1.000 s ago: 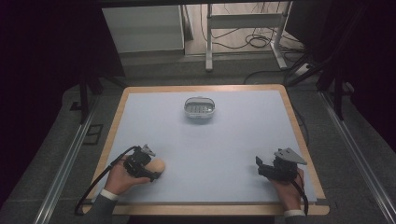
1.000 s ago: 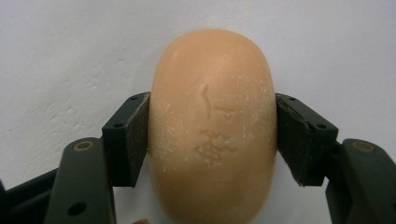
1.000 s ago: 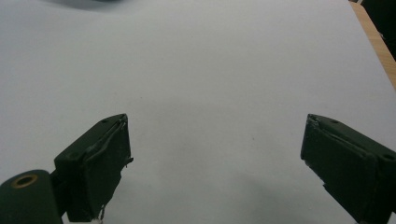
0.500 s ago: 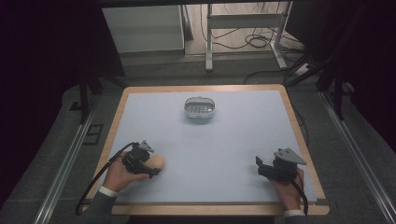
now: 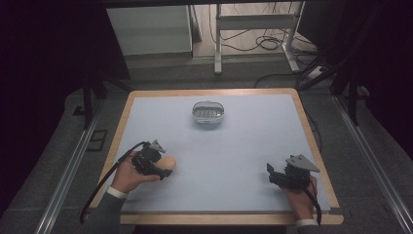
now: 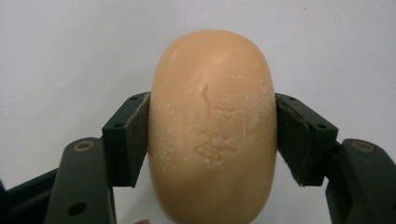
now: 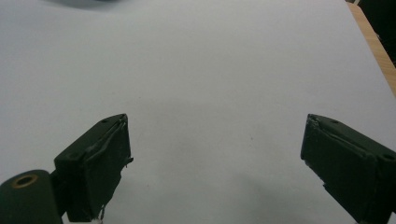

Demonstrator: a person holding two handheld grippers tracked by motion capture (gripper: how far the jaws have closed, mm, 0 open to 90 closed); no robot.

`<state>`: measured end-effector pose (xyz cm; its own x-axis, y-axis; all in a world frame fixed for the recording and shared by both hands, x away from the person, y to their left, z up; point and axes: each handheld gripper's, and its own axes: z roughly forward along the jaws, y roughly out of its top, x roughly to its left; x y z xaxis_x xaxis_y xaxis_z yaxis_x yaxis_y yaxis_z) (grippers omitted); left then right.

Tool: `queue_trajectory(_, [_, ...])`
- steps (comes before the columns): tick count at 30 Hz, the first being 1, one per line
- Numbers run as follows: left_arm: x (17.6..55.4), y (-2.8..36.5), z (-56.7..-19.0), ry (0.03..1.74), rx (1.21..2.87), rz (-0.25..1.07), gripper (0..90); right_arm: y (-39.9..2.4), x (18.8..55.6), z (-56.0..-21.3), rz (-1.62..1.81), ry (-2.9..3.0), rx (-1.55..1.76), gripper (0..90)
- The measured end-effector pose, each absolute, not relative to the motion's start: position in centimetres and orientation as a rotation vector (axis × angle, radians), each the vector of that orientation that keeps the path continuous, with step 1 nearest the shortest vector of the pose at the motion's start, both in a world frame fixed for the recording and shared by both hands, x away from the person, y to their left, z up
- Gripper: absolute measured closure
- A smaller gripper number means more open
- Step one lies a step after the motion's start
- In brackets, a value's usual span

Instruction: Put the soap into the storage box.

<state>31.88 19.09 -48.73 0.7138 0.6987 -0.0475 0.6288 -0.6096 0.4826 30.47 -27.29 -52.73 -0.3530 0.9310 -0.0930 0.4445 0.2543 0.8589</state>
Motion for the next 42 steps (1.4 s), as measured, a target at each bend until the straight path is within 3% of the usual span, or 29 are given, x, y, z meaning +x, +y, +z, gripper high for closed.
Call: queue_trajectory(42, [33.8,17.1,-46.7,0.946,2.445,0.212,32.6,-27.3,30.5,-52.7,1.012,1.919,1.246,8.5])
